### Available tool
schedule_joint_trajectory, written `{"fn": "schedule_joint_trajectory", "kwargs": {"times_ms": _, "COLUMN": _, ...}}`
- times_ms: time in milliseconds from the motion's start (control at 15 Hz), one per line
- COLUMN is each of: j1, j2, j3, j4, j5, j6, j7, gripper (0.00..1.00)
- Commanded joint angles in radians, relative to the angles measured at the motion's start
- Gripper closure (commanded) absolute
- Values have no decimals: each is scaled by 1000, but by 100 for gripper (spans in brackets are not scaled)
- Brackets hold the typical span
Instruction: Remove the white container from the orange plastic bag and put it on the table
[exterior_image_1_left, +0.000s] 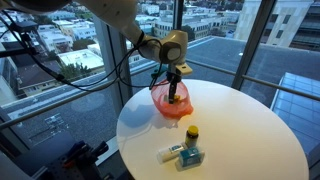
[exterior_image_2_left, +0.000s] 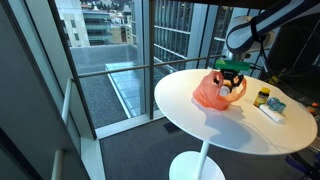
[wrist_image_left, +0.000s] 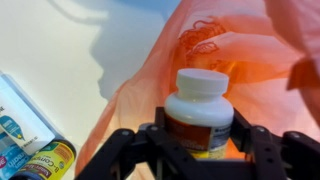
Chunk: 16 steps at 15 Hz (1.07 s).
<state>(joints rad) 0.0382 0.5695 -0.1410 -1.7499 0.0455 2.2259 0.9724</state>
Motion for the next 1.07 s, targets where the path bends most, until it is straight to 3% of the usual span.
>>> {"fn": "schedule_joint_trajectory", "kwargs": {"times_ms": 0, "j1": -16, "j2": -67, "j3": 17, "j4": -39, "j5": -4, "j6": -60, "j7": -103, "gripper": 63}}
{"fn": "schedule_joint_trajectory", "kwargs": {"times_ms": 467, "j1": 1, "j2": -135, "j3": 16, "j4": -108, "j5": -24, "j6": -77, "j7": -232, "gripper": 63}}
{"fn": "schedule_joint_trajectory", "kwargs": {"times_ms": 1000, "j1": 29, "j2": -288, "j3": 33, "j4": -311, "j5": -81, "j6": -37, "j7": -281, "gripper": 63}}
